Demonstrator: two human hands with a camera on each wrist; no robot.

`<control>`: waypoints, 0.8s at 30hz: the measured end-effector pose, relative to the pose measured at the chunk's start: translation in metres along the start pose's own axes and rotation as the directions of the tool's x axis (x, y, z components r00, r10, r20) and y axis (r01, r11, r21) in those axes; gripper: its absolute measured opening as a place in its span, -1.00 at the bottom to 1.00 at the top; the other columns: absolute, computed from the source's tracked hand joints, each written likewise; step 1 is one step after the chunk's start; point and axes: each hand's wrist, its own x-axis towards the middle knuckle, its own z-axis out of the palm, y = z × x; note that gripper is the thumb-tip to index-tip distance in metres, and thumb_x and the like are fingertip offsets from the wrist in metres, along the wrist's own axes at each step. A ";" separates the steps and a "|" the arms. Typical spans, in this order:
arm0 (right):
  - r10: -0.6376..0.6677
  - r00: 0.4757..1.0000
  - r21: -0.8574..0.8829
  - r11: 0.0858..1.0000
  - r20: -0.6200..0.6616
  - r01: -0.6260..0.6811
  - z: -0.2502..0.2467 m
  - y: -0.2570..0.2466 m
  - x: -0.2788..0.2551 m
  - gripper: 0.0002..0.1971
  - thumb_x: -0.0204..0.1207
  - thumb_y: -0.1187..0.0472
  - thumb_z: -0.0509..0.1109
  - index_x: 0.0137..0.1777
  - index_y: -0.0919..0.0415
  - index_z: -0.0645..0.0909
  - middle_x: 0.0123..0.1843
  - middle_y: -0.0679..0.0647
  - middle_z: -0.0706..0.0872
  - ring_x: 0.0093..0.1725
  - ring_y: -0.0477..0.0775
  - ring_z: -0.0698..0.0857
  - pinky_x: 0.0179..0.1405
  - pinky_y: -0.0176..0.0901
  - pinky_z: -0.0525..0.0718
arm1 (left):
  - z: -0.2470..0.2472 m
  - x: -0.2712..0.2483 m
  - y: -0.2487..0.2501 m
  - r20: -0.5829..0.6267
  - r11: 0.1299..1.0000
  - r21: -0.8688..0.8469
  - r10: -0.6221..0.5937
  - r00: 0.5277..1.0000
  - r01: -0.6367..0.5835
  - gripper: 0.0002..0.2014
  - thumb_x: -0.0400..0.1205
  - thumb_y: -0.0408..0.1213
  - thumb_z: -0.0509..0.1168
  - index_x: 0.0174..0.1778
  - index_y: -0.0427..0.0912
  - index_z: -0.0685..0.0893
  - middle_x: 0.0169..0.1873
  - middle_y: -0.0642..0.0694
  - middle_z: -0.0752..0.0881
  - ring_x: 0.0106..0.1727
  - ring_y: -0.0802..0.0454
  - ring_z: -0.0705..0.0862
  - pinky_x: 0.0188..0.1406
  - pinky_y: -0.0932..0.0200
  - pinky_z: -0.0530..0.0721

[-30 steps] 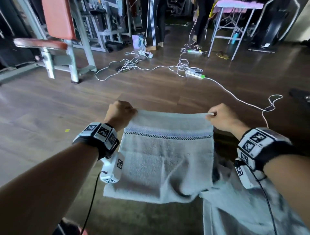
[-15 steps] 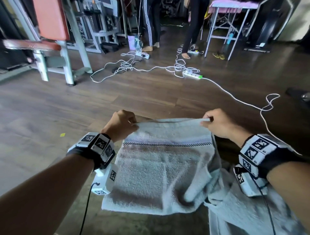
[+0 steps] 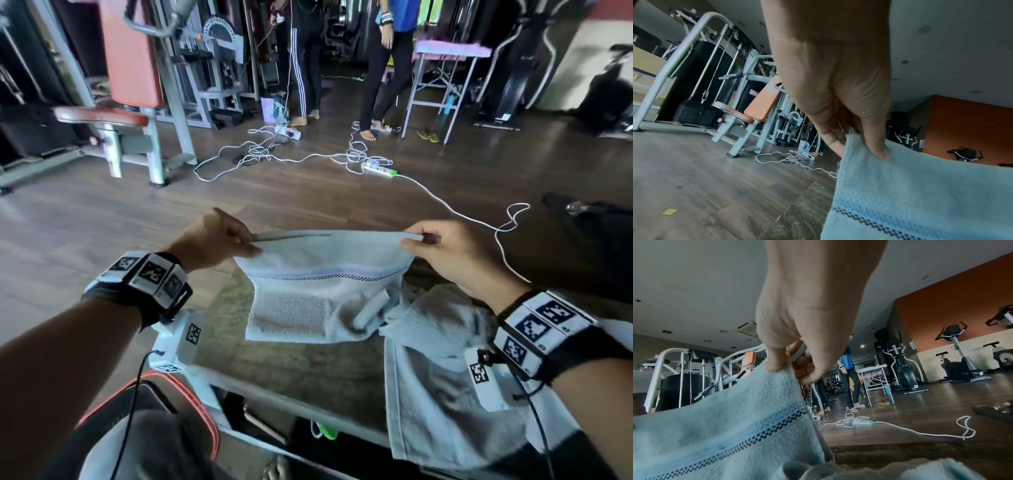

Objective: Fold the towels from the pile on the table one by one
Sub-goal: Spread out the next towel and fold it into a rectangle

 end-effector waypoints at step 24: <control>-0.194 0.974 -0.261 0.952 -0.115 0.159 -0.018 -0.100 0.004 -0.84 0.44 0.47 0.55 0.00 0.34 0.75 -0.21 0.16 0.76 -0.23 0.04 0.66 -0.20 -0.19 0.59 | -0.115 -0.040 0.053 -0.303 0.946 0.248 0.280 0.911 -0.208 -0.84 0.62 -0.51 0.33 -0.13 -0.18 0.77 -0.37 -0.02 0.72 -0.43 0.32 0.62 -0.35 0.43 0.53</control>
